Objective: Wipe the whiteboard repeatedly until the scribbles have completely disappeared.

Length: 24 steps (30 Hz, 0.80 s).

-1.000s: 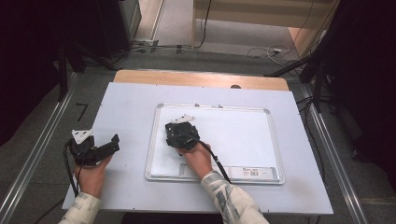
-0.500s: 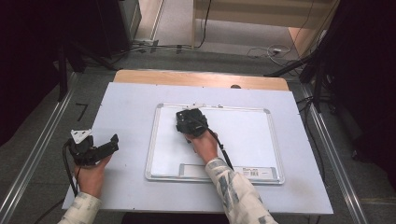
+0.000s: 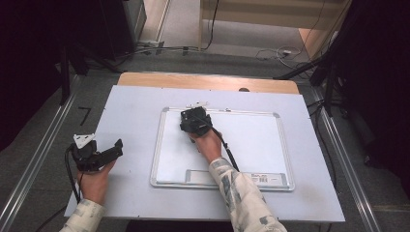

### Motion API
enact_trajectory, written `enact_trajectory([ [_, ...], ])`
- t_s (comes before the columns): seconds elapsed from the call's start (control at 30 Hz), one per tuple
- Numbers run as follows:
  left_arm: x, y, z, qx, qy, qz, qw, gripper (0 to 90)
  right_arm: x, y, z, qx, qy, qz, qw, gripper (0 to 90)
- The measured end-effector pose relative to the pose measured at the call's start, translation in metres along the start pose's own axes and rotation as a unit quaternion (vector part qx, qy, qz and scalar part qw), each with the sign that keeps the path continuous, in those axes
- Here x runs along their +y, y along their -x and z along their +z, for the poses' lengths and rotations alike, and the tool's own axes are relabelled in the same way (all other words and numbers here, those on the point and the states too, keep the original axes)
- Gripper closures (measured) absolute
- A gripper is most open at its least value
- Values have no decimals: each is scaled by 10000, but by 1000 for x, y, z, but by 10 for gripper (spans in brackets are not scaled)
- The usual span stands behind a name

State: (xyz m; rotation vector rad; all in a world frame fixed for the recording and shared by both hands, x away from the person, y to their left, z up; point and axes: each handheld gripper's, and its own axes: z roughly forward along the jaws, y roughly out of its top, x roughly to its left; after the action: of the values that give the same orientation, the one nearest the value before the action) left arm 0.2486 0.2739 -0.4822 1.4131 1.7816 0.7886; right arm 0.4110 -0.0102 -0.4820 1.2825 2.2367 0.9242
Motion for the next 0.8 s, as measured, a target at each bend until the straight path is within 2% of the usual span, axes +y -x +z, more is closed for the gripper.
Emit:
enact_trajectory([
  [0.43, 0, 0, -1, 8, 21, -19, 10000, 60, -17, -23, -16, 304, 26, -312, 9990, 387],
  [0.8, 0, 2, -1, 14, 21, 20, 10000, 60, -34, -36, -32, 501, 36, -441, 9978, 387],
])
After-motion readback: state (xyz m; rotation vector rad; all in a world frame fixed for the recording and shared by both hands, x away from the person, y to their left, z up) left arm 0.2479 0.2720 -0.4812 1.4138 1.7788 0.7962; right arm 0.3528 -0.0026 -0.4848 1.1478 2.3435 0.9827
